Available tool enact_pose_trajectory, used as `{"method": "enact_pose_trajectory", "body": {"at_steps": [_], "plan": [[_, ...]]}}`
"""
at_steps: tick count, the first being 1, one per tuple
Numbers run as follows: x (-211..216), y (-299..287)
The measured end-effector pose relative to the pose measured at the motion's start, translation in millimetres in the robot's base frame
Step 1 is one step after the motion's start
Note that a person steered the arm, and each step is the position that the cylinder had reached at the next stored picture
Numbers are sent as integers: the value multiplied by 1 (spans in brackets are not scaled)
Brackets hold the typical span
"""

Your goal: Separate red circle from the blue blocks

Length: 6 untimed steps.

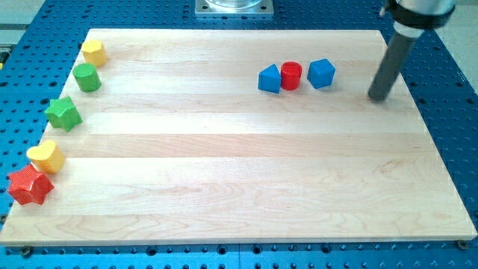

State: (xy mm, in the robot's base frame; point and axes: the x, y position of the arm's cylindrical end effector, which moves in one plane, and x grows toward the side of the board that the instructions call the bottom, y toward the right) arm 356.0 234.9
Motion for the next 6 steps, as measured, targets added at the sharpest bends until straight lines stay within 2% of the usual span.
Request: {"method": "enact_pose_trajectory", "body": {"at_steps": [1, 2, 3, 4, 5, 6], "plan": [[-32, -62], [-35, -191], [-32, -241], [-9, -222], [0, -288], [-21, -335]]}}
